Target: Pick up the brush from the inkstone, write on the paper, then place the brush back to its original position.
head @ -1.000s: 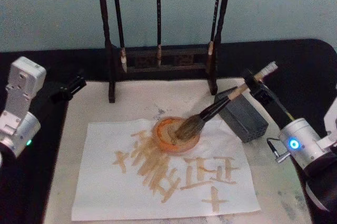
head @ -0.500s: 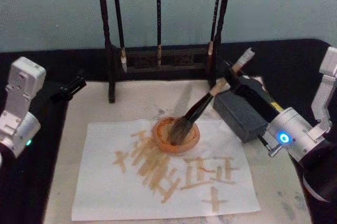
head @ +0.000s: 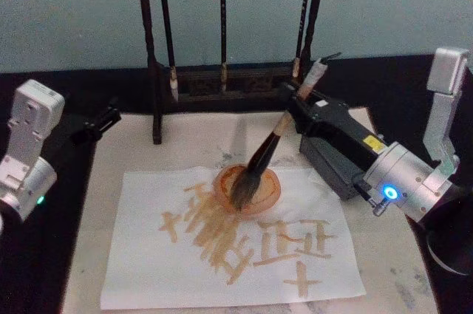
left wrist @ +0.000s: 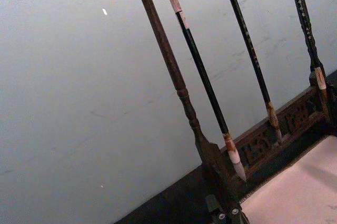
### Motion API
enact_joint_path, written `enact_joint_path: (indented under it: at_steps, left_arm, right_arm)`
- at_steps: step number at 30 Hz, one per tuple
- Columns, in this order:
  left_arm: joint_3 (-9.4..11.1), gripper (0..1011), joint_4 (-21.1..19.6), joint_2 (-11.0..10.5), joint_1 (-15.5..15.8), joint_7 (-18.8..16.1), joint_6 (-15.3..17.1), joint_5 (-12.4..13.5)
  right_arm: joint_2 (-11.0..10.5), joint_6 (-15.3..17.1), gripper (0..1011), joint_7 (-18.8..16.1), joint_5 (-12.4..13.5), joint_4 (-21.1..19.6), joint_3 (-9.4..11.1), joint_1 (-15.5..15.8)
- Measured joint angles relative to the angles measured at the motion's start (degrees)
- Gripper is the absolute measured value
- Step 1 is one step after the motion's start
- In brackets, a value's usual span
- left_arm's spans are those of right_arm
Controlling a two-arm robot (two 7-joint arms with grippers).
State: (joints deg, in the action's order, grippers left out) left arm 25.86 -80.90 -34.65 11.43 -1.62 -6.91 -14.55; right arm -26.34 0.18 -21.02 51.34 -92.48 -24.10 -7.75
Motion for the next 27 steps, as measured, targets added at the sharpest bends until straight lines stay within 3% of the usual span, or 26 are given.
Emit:
enact_joint_path:
  at_steps: [9, 18, 27]
  left_arm:
    - [0.0, 1002, 0.0, 0.0, 0.0, 0.0, 0.0, 0.0]
    - [0.0, 1002, 0.0, 0.0, 0.0, 0.0, 0.0, 0.0]
    - [0.0, 1002, 0.0, 0.0, 0.0, 0.0, 0.0, 0.0]
  right_arm:
    - [-2.6, 1.7, 164, -1.2, -8.4, -4.2, -2.8, -1.2]
    - [-4.8, 4.1, 164, -4.8, -14.5, -6.5, -5.5, -3.8]
    - [-5.5, 6.6, 163, -8.6, -17.9, -6.3, -8.2, -6.5]
